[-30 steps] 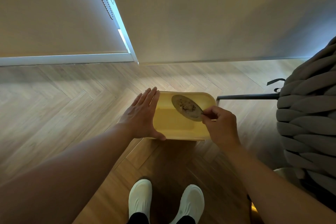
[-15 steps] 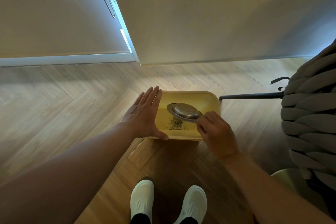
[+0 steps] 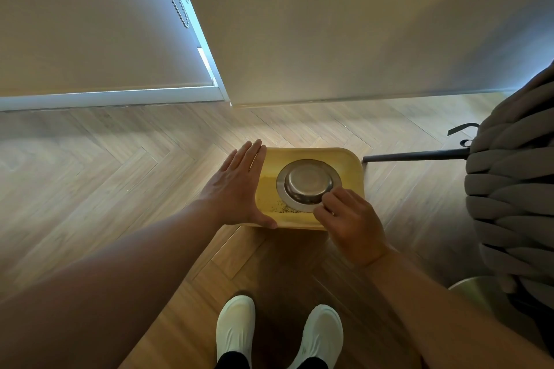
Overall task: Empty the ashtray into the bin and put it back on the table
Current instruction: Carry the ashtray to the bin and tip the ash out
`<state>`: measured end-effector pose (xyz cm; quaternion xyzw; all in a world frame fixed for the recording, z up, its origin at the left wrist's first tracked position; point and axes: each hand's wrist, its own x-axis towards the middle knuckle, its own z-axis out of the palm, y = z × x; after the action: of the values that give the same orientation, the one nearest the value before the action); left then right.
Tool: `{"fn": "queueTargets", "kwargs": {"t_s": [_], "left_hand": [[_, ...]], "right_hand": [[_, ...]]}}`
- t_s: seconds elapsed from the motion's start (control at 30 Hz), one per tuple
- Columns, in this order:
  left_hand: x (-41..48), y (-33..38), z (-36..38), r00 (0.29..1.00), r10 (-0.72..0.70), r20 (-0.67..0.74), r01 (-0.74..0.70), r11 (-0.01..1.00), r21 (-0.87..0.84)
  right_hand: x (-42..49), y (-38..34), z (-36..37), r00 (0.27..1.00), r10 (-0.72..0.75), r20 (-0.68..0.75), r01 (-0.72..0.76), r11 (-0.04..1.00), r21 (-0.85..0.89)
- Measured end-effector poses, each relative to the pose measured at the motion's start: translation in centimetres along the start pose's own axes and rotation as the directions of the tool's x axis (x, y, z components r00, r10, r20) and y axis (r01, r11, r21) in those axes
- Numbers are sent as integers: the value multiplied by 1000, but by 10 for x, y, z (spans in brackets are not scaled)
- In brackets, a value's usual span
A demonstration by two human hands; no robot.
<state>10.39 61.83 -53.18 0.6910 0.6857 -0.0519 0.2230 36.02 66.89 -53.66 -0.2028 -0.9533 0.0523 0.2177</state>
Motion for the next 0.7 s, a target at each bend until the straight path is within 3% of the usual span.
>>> {"fn": "queueTargets", "kwargs": {"t_s": [0.7], "left_hand": [[-2, 2, 1, 1000, 2, 1, -2, 1000, -9]], "right_hand": [[3, -10, 0, 997, -42, -57, 40, 999, -28]]}}
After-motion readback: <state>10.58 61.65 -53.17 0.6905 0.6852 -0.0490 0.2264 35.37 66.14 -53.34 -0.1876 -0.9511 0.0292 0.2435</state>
